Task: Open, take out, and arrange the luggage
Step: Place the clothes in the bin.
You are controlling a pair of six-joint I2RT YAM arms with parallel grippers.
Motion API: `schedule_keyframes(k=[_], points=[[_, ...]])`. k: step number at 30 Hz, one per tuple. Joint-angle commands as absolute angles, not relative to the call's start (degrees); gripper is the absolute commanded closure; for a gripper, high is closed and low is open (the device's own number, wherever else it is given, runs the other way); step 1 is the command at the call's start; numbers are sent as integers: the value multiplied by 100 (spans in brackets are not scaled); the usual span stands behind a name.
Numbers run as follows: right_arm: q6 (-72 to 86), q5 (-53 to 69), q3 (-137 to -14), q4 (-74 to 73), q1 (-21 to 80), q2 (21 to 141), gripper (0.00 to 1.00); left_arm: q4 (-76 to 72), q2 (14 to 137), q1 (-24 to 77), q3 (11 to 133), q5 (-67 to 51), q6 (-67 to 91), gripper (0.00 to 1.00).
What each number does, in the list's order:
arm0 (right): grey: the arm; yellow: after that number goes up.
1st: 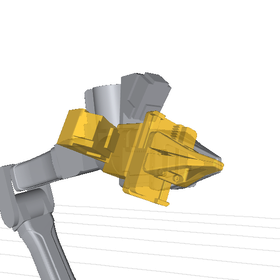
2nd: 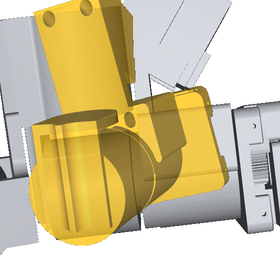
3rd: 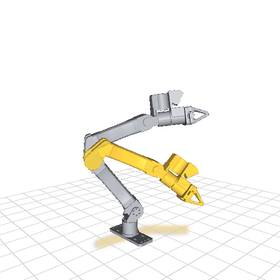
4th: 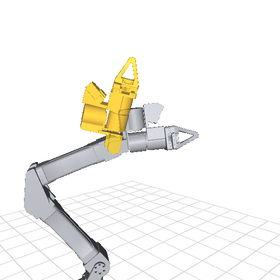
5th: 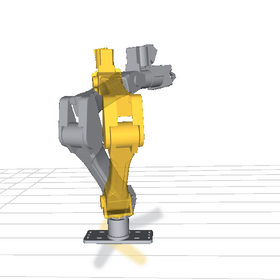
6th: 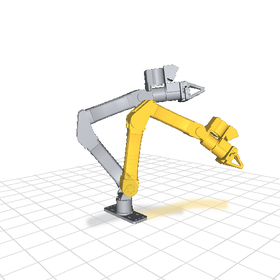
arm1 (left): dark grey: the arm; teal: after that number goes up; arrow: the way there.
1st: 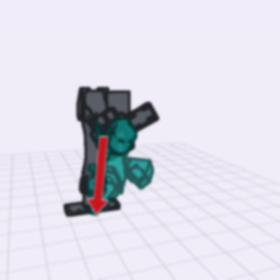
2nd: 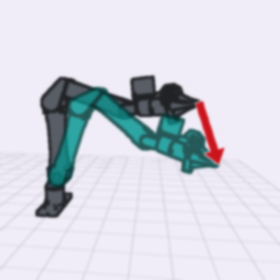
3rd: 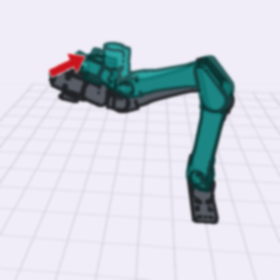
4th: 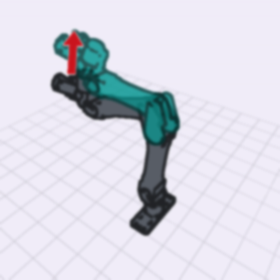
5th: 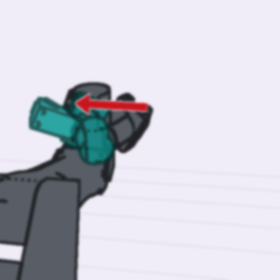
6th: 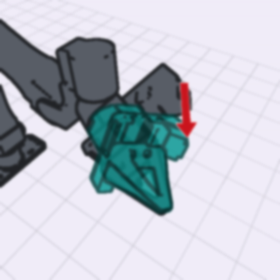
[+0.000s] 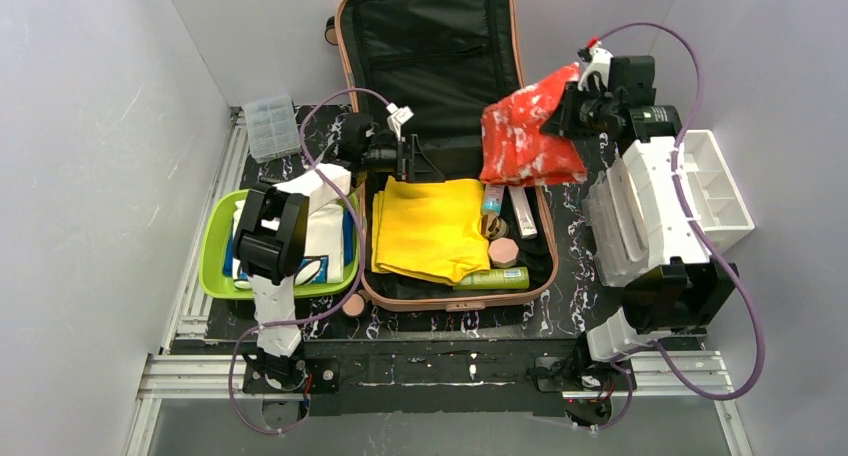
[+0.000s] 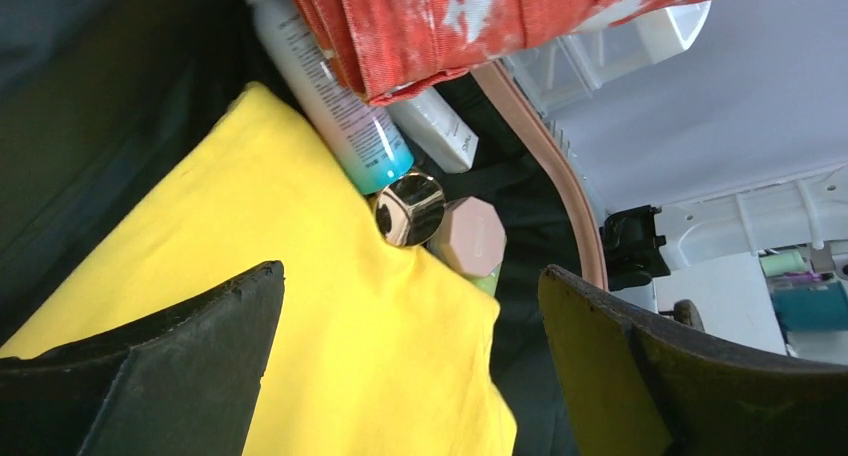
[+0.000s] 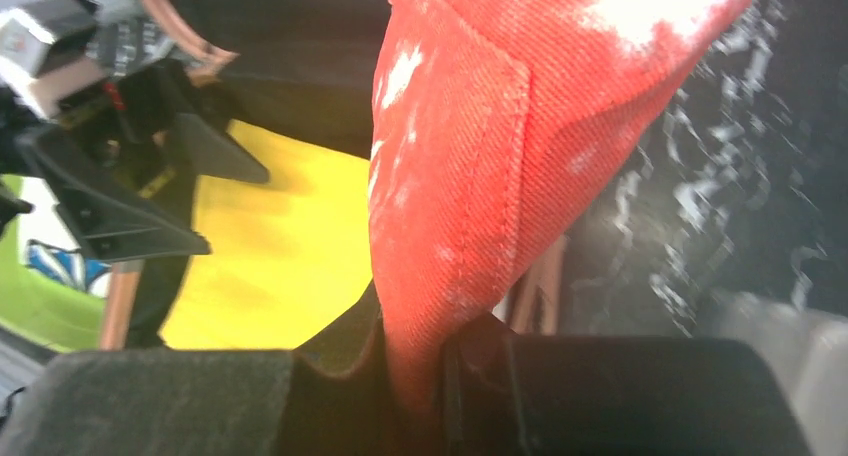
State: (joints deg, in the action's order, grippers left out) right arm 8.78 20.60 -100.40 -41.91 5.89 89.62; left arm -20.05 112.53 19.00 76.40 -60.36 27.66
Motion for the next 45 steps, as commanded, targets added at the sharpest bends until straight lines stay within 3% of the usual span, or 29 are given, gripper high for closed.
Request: schedule_keyframes(k=[1,10,19,25,35,45], points=[[357,1707,-9495,-4141,360,8036,99,-2608,11403,2334,8019,-6106,3367,2],[-187,571,-8125,-3965,-191,7180,99,-2999,12339,2970,8970,-5751,4132,2],[-466,745,-8271,-4211,-694,7720,99,-3009,13287,3400,10049,-5662,3944,2],[-672,58,-8278,-4263,-929,7892,99,-3006,13769,3506,10687,-5549,4018,2],[-868,-755,-8468,-4140,-967,8034,99,-2989,13790,3498,10462,-5308,3689,2],[-932,-857,-8506,-4127,-967,8152,99,-3022,14307,3664,11231,-5482,4151,2]])
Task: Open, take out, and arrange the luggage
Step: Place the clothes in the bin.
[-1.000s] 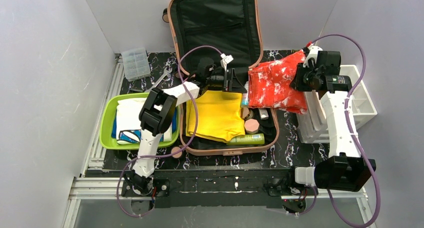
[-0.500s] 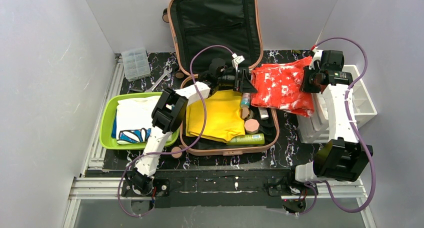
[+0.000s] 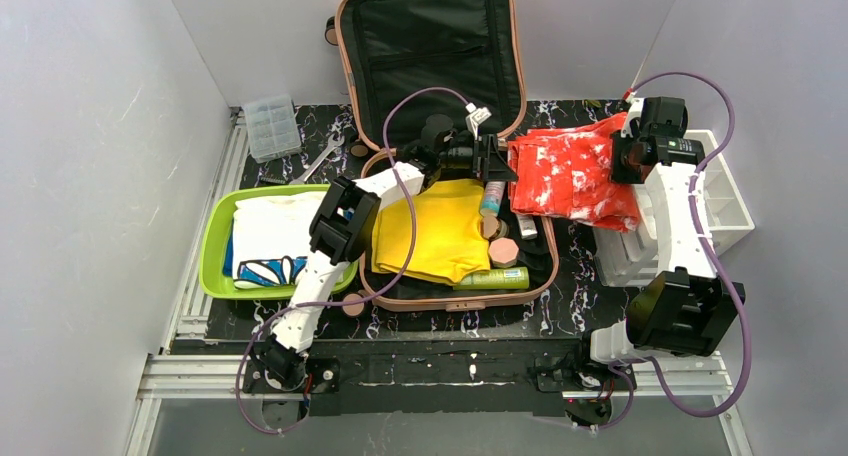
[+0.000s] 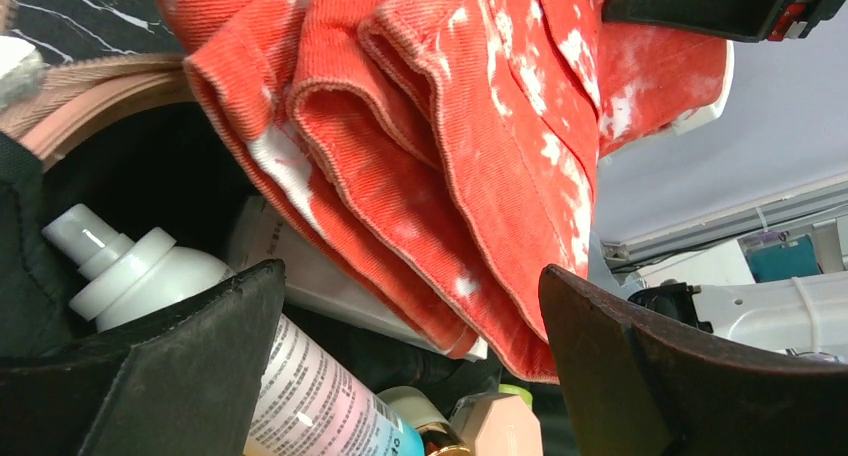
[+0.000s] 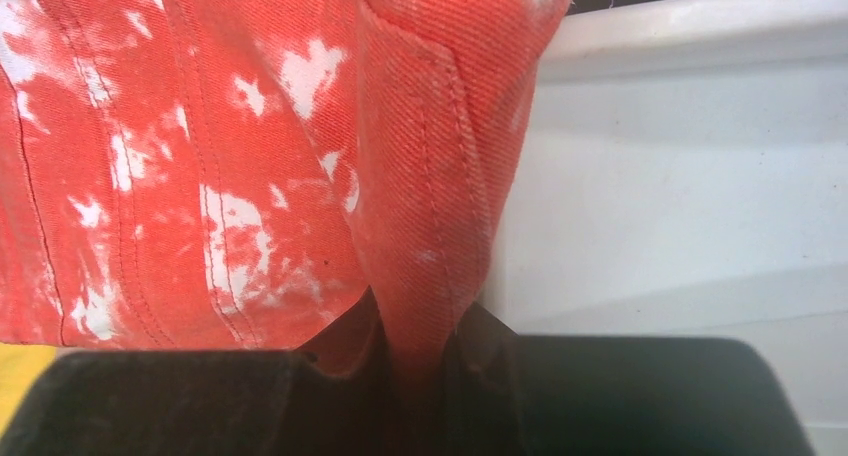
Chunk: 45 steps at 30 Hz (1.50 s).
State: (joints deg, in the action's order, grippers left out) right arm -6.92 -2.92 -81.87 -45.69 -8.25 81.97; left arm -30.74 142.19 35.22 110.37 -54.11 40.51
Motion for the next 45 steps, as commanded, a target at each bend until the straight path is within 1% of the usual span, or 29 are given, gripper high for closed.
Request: schedule_keyframes(k=[1,11,12,13,14,17,18,19,22,25,26,32,36,38,45], points=[[-900,-800,-8503,-4123,-969,8148,99,-3043,14321,3710,11232,-5491,4173,2],[-871,-478,-8623,-4127,-967,8086,99,-3211,14440,3867,11224,-5379,4546,2],[-870,-463,-8622,-4124,-967,8090,99,-3291,14460,3881,11224,-5380,4623,3],[-878,-453,-8625,-4120,-967,8099,99,-3362,14485,3885,11224,-5386,4728,6],[-871,-442,-8616,-4114,-967,8103,99,-3440,14494,3890,11217,-5387,4805,11],[-865,-419,-8586,-4096,-967,8088,99,-3615,14479,3888,11154,-5376,4963,51],[-864,-414,-8573,-4091,-967,8087,99,-3628,14455,3891,11118,-5351,4975,60],[-864,-413,-8570,-4093,-971,8078,99,-3634,14429,3891,11075,-5337,4990,67],[-875,-375,-8569,-4108,-967,8061,99,-3640,14367,3887,11020,-5335,5029,79],[-872,-273,-8551,-4130,-967,8021,99,-3639,14275,3880,10972,-5326,5064,96],[-871,-236,-8530,-4131,-972,8009,99,-3639,14243,3869,10965,-5326,5090,100],[-917,-46,-8491,-4175,-967,7909,99,-3639,13958,3740,10908,-5300,5382,100],[-875,980,-8475,-4168,-959,7817,99,-3647,13565,3608,10812,-5287,5530,100],[-783,1253,-8489,-4165,-929,7822,99,-3647,13348,3561,10737,-5312,5564,100],[-574,1392,-8706,-4149,-511,8013,99,-3639,12431,3362,10190,-5323,5631,100]])
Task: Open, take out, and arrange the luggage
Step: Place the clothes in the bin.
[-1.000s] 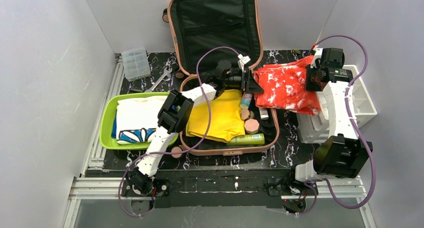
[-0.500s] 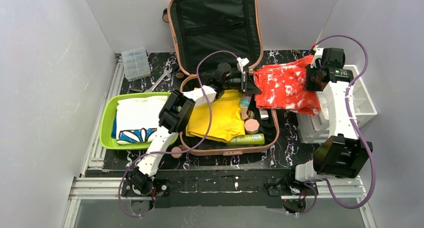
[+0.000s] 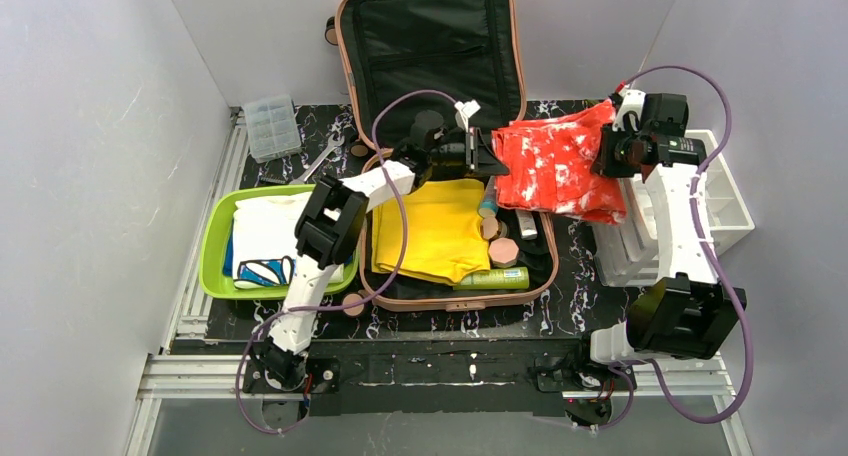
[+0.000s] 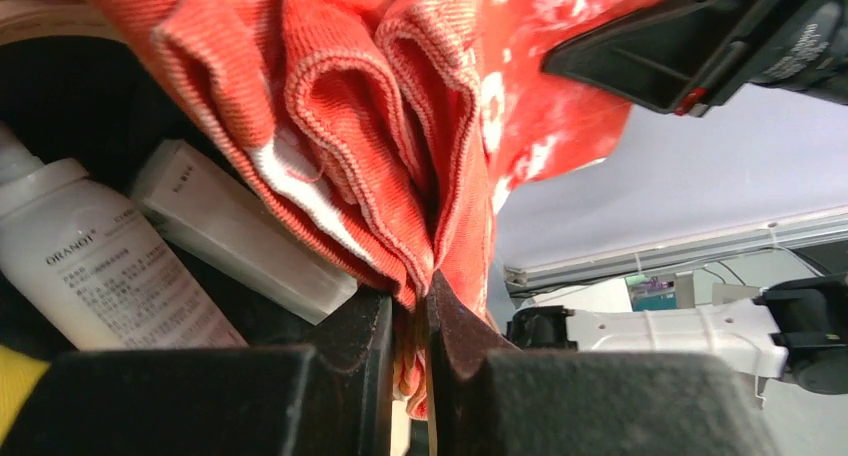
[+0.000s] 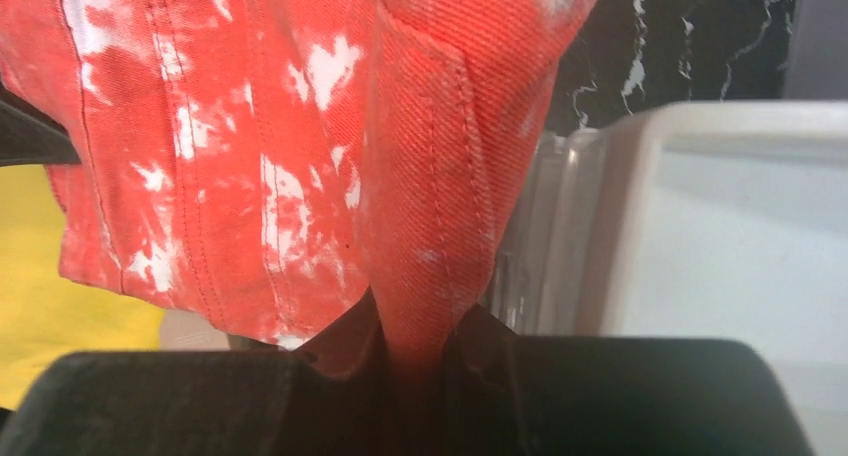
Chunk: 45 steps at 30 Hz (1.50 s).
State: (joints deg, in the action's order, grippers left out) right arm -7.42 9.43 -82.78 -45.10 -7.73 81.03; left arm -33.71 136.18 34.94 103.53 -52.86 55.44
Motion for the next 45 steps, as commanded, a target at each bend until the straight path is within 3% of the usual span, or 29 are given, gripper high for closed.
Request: schedule_keyframes(k=[1,6,11,17,25,35,45], points=[[-539,1421,-8756,-4134,-429,8071,99,-3632,12269,3332,10072,-5316,5644,100],[-171,1821,-9052,-4015,147,8484,99,-3126,11281,3015,9166,-5230,5215,100],[185,2176,-9520,-3978,943,9148,99,-794,10004,2365,8459,-4690,3363,100],[726,2470,-9949,-3543,2144,9757,99,1491,8893,1169,7790,-4006,1820,100],[1523,2351,-10577,-2417,3958,10863,99,3015,7619,-427,7107,-3221,381,100],[2171,2302,-12295,-1925,5264,12744,99,4121,7264,-2608,7189,-3206,-995,100],[2459,2265,-12994,-1645,5757,13718,99,4065,7474,-3350,6929,-2973,-1667,100]])
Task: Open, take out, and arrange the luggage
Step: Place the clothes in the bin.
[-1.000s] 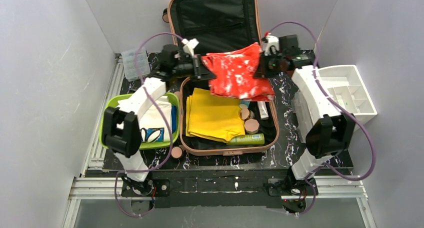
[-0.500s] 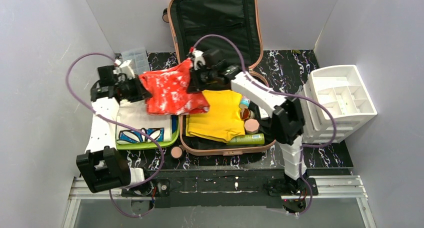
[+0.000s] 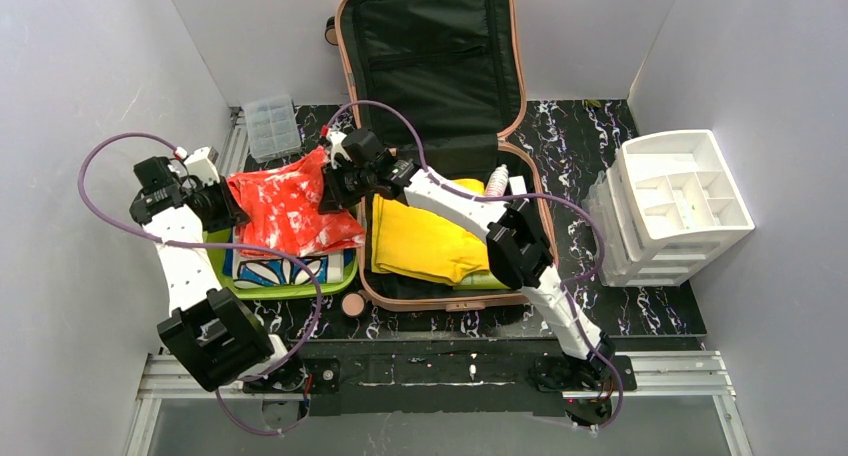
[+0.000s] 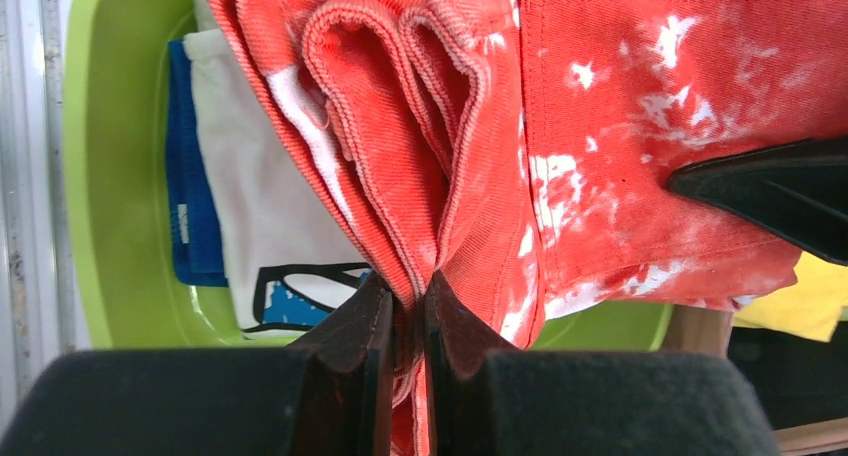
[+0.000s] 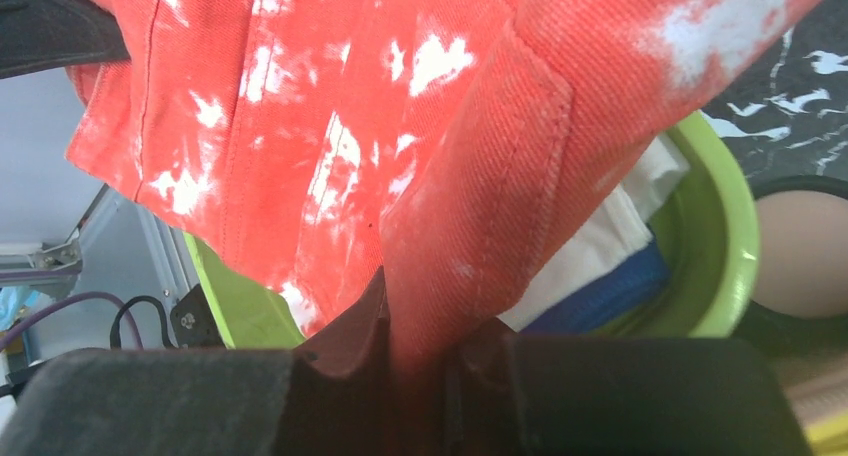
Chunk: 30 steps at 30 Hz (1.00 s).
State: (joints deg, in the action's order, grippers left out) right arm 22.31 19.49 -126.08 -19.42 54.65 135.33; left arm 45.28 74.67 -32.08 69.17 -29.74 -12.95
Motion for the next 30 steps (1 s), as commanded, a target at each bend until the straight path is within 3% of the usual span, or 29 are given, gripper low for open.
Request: schedule_keyframes(k=[1,12,22,30], points=[[2460,2256,-13025,-1650,5810,13754,99,4027,7491,-3380,6919,-2924,-1686,100],[2568,2071,-12979,-1677,6082,13919,98,3467,7803,-3410,6653,-2488,-1913,100],[2593,2046,-12642,-1688,6091,13965,80,3212,7955,-3410,6425,-2306,-2048,100],[1897,1670,-12699,-2033,6091,13802,21,3034,8176,-3415,6443,-2279,-2039,100]])
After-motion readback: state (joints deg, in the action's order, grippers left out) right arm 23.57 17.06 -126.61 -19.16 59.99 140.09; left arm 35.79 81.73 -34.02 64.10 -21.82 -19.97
